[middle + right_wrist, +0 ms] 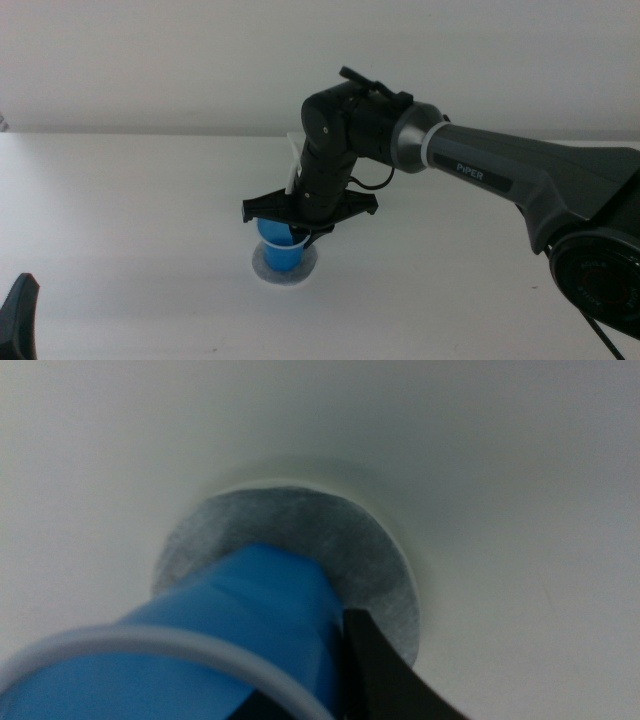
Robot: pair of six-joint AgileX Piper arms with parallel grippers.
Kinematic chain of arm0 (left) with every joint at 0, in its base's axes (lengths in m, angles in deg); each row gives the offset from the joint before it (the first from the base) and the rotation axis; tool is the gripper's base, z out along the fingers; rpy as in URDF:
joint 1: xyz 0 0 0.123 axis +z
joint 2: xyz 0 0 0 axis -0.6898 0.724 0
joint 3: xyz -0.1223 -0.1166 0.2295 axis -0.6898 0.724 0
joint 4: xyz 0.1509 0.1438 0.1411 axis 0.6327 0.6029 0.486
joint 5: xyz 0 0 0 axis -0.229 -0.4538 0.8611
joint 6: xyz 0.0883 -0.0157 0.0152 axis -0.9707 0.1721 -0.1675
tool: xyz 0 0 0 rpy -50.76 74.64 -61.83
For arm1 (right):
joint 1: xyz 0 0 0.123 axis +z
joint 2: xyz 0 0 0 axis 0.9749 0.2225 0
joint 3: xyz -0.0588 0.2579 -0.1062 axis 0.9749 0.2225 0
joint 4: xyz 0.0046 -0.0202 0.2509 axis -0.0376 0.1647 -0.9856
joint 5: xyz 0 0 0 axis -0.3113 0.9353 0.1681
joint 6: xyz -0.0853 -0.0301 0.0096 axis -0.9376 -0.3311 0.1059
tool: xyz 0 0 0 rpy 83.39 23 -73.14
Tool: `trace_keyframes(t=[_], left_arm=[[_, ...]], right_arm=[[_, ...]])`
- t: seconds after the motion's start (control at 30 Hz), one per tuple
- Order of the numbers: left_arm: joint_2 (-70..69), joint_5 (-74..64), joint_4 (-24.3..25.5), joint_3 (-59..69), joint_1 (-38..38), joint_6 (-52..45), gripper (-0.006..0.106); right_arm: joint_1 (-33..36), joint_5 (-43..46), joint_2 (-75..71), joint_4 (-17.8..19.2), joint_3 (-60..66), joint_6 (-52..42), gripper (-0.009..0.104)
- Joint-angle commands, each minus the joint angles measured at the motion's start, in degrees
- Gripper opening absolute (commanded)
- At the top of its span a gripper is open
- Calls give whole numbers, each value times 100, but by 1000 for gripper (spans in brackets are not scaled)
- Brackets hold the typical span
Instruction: Place an empty cup on a cup mat.
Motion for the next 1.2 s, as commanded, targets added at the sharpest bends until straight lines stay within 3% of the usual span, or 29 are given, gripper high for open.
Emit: trace_keyframes(t=[0.0,0.13,0.4,0.5,0.83,1.03,1.17], left_arm=[[-233,67,0,235,-48,0,94],[-233,67,0,235,-48,0,94],[-233,67,0,235,-48,0,94],[-233,67,0,235,-48,0,94],[-233,67,0,235,-48,0,94],[-233,67,0,235,-48,0,94],[-233,67,0,235,-48,0,94]], right_arm=[[2,48,41,15,-59,26,1],[2,48,55,25,-59,26,2],[2,-17,44,-22,-273,-32,49],[2,-225,44,-22,-475,-78,62],[-100,-1356,-428,7,-1411,-408,64],[-608,-1401,-1425,-74,-1362,-718,64],[-1178,-1409,-2468,-342,-812,-1127,73]])
